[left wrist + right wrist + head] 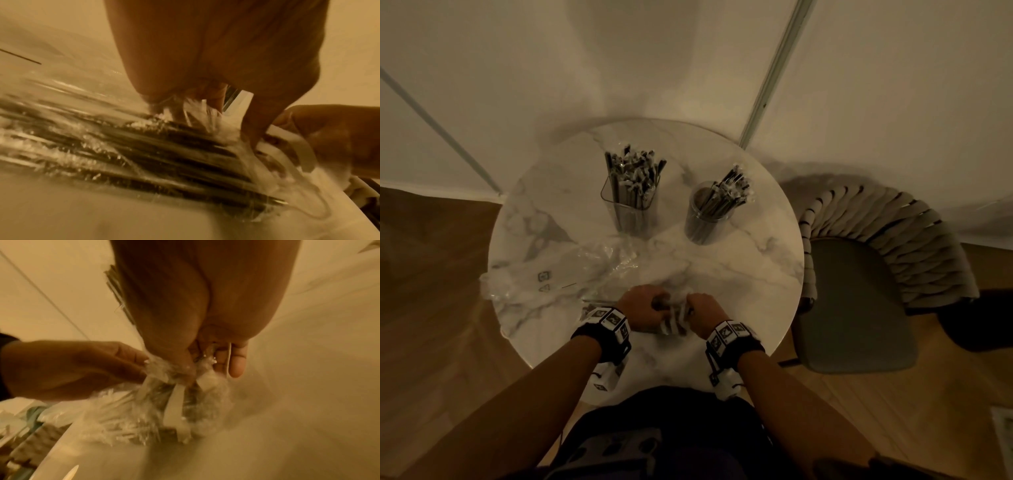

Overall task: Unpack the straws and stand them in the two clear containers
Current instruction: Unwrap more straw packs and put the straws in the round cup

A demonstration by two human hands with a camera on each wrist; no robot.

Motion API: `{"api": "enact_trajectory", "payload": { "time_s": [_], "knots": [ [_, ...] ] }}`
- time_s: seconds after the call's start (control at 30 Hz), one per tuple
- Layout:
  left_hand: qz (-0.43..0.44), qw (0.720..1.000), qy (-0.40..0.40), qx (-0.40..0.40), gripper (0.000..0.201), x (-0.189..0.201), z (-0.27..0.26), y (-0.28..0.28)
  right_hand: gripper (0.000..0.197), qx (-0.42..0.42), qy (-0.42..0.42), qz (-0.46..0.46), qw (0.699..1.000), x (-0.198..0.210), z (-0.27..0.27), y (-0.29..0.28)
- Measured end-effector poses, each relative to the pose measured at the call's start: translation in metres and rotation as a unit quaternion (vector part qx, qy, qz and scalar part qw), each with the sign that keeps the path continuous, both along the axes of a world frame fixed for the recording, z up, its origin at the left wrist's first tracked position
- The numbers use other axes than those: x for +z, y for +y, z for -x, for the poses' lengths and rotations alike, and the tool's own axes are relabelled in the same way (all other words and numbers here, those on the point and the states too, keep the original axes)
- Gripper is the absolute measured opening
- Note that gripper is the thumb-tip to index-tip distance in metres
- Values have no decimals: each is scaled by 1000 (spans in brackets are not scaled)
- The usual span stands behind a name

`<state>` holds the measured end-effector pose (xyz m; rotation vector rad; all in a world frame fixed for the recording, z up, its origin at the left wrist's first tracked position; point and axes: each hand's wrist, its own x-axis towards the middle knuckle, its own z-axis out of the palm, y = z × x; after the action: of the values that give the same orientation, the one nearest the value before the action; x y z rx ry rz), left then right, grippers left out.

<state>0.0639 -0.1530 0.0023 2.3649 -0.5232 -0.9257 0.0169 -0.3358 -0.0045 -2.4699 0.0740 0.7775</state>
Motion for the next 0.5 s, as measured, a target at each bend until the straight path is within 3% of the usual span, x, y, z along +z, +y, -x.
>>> {"api": "enact_trajectory", "payload": {
  "time_s": [0.1, 0.27, 0.4, 0.5],
  "knots": [
    [-39, 998, -1, -39, 44, 3, -1, -2, 12, -2, -10, -1, 1000, 0, -5, -6],
    [-27, 1000, -8, -10, 27, -3, -2, -2, 11, -92, -15, -95, 991, 4, -8, -15],
    [-3, 1000, -16, 6, 21, -6, 0, -5, 25, -152, -4, -185, 971, 2, -8, -15],
    [-2, 1000, -20, 8, 18, -8, 0, -6, 20, -180, -14, -208, 961, 1, -8, -14]
  ]
}}
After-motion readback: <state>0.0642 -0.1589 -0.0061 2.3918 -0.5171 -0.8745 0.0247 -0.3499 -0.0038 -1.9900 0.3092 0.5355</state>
